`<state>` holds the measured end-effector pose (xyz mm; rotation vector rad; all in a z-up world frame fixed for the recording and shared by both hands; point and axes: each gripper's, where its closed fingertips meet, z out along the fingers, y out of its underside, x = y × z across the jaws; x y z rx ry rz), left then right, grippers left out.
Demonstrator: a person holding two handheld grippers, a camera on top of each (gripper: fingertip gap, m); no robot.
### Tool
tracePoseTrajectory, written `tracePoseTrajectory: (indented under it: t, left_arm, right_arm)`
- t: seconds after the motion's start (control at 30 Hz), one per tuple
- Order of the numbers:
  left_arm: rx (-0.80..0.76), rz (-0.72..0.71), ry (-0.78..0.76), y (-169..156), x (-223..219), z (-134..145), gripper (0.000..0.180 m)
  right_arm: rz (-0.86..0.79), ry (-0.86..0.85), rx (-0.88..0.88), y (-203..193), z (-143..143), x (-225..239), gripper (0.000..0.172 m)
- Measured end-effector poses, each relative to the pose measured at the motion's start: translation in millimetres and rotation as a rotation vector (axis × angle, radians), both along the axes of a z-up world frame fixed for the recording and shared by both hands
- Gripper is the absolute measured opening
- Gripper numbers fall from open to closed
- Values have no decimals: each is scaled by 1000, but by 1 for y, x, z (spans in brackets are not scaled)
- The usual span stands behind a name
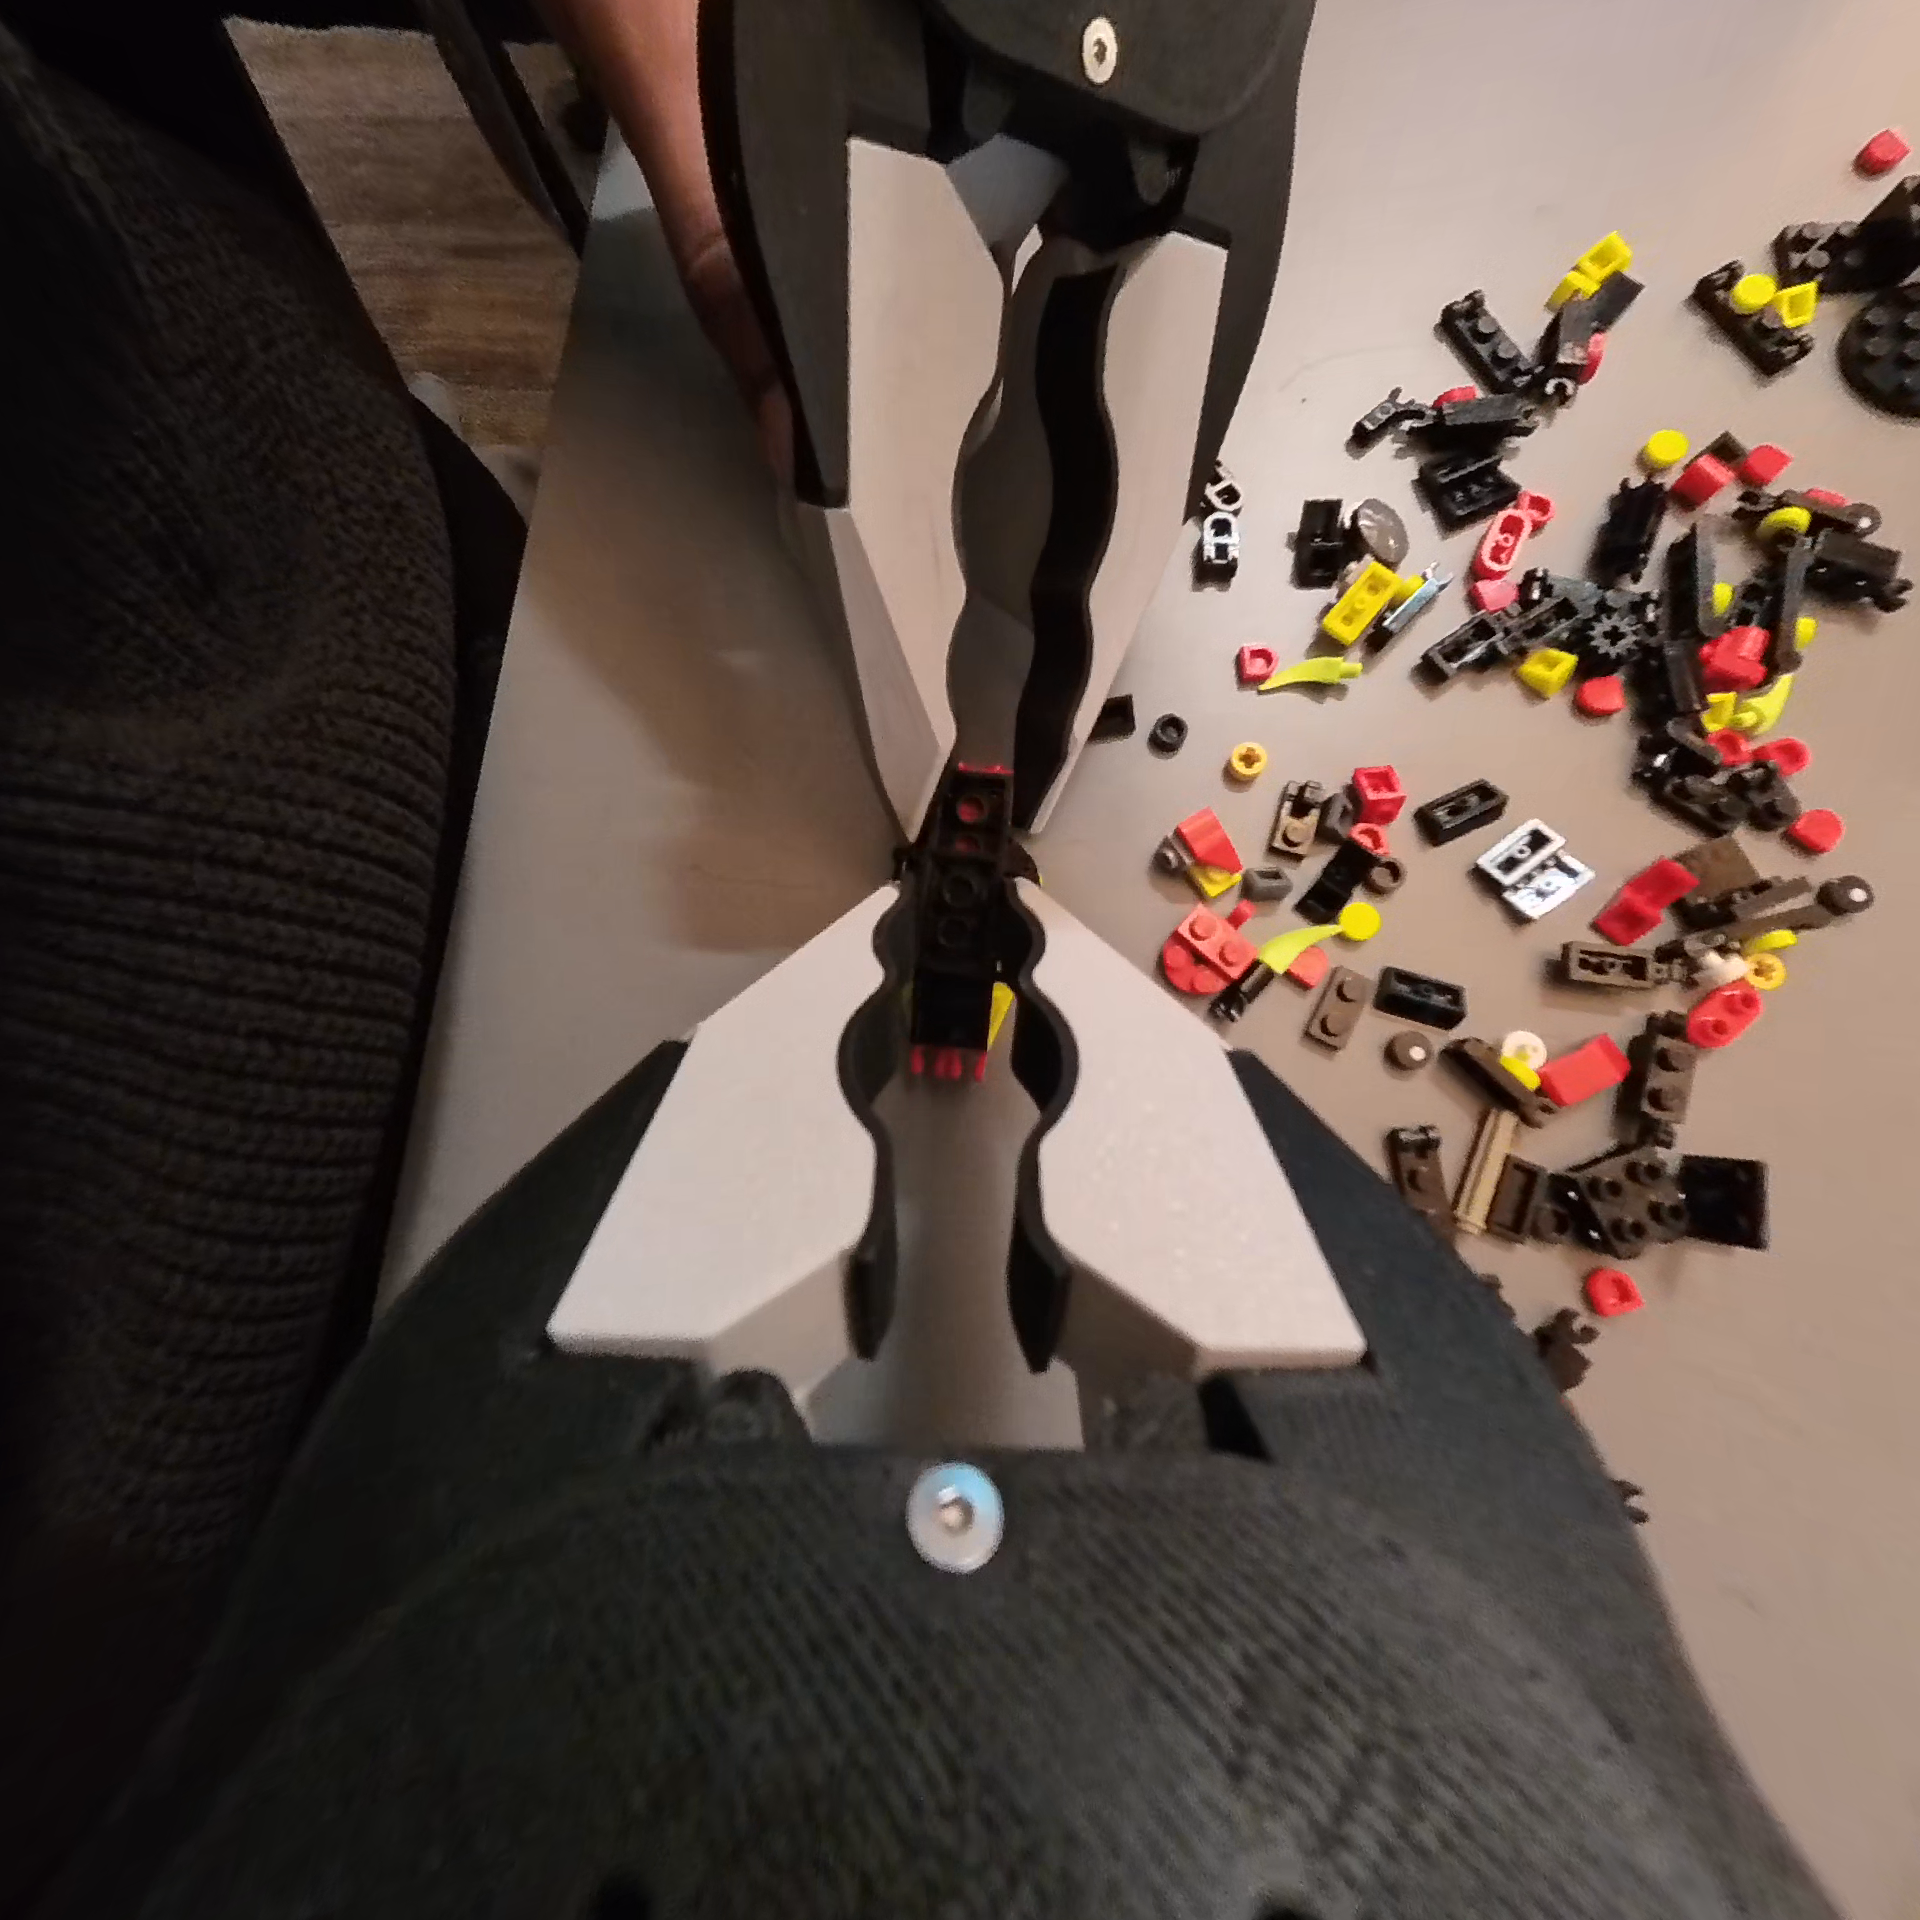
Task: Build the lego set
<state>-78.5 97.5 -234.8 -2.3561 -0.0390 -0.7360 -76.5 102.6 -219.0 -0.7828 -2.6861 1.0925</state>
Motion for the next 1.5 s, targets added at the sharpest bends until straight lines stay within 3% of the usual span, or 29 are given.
tracePoseTrajectory:
  t: [0.7,0.8,0.93,1.03,1.17,1.5]
  left_arm:
    - [-5,10,-6,0,0,0,21]
    - [4,80,-129,5,-1,9,17]
    - [66,190,-365,13,-7,31,31]
    - [12,209,-215,13,-12,15,33]
    - [-24,191,-130,13,-5,8,33]
    - [-53,161,-49,11,0,9,24]
  right_arm:
    - [-10,-46,3,1,-1,0,14]
    - [-9,-40,11,0,-2,0,14]
    - [-8,-33,14,0,-2,0,14]
    - [-7,-30,19,0,-2,0,15]
    - [-5,-26,23,0,-2,0,15]
    - [-6,-31,7,0,-2,0,15]
